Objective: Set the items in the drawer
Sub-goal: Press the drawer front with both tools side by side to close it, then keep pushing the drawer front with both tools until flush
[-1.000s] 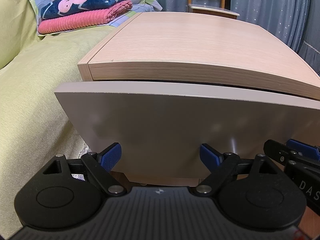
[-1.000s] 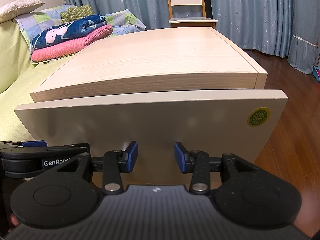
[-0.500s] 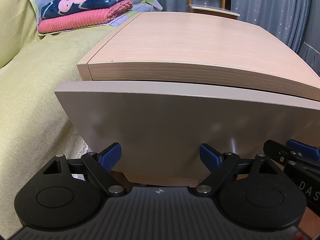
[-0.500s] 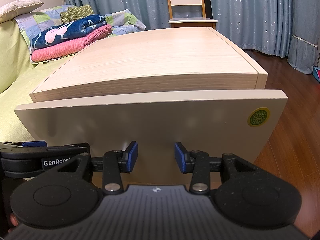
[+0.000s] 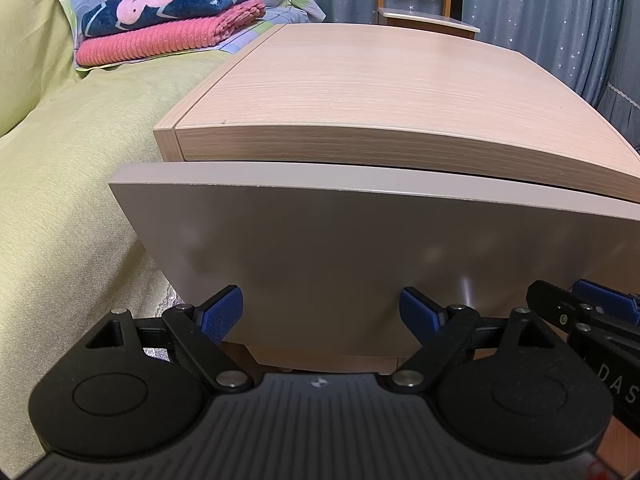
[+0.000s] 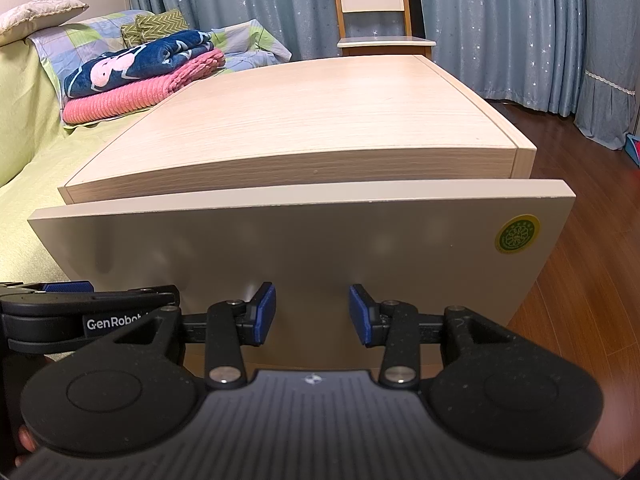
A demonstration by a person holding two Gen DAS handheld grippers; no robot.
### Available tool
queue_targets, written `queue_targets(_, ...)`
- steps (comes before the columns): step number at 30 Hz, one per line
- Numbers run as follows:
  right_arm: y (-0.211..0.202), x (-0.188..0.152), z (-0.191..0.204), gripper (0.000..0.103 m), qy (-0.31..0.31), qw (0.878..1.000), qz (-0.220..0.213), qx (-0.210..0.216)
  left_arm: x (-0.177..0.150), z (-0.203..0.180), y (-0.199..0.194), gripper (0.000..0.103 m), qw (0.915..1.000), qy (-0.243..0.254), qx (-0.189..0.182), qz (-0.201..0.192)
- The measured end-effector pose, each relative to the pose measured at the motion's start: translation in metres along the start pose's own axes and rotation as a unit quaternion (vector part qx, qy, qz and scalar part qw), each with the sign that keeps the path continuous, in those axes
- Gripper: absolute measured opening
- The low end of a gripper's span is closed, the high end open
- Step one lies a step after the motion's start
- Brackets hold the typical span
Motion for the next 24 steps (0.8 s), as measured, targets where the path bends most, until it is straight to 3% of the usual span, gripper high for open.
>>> queue_targets(24, 0.003, 0.0023, -0.0027, 0.036, 0.001, 1.0, -0.003, 0.001, 0.0033, 0.0005, 0.003, 0.088, 1.0, -0.002, 0.002, -0.002)
Point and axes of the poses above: each gripper's, at about its wrist camera, not at the fingertips, and y roughly the way its jaws point, z to its left, x to its top, the point moved 5 cm from there along y, roughly the way its jaws point, and after that the axes turned 10 degrees about y, right-handed, at the moved point
